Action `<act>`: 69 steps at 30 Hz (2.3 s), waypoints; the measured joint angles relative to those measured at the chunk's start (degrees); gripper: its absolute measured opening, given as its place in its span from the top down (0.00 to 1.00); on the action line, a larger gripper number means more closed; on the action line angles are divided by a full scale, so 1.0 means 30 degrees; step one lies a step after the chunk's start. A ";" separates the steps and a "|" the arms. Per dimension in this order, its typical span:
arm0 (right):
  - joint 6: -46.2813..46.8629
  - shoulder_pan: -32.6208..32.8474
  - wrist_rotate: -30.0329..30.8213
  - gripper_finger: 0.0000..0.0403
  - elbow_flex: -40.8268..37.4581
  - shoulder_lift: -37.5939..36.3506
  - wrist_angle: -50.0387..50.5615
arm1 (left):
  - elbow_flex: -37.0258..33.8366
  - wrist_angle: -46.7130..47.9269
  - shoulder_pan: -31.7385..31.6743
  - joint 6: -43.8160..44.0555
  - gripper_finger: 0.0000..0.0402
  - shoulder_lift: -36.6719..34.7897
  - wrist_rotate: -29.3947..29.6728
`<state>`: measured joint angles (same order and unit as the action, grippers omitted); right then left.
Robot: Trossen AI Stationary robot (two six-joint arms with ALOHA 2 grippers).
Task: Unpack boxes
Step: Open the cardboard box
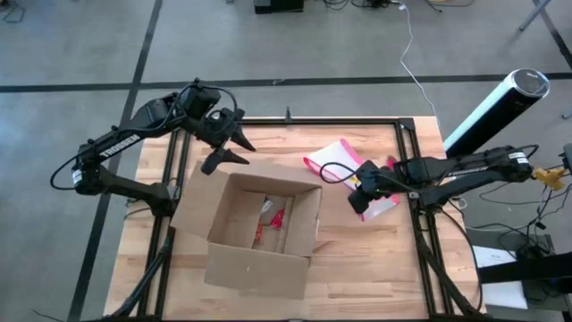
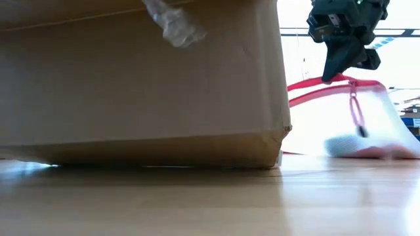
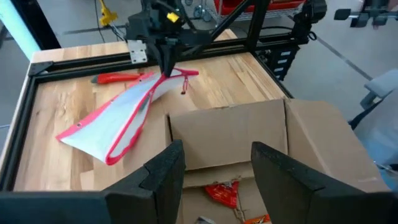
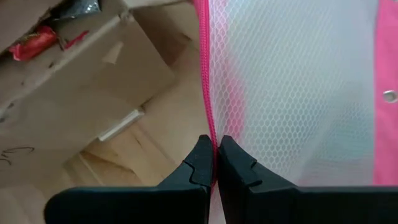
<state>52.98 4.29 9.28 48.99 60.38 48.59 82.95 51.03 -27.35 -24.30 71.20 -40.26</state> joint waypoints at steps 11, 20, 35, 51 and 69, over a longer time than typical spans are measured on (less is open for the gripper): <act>-0.0353 -0.0015 -0.0060 0.97 0.0038 -0.0029 0.0172 | -0.0056 -0.0002 0.0015 -0.0005 0.57 0.0000 -0.0046; -0.0147 -0.0015 -0.0098 0.80 0.0359 -0.0241 0.0205 | -0.0056 0.0389 0.0000 -0.0321 0.58 0.0000 -0.0207; -0.5625 -0.0066 0.2582 0.60 0.5364 0.1762 -0.4403 | -0.0667 0.3607 0.0313 -0.3278 0.52 -0.0007 -0.0637; -1.0085 -0.0550 -0.5426 0.73 0.8190 1.0230 -0.6966 | -0.7360 0.0791 0.4038 -0.4007 0.55 0.0007 -0.0797; -1.0313 -0.1256 -0.4153 0.75 1.0070 0.9473 -0.2332 | -0.9120 -0.7293 0.5604 -0.1003 0.55 0.1003 0.0587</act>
<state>22.04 0.53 -3.18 79.20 88.80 41.59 55.59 29.15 -10.54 -27.31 74.21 -38.50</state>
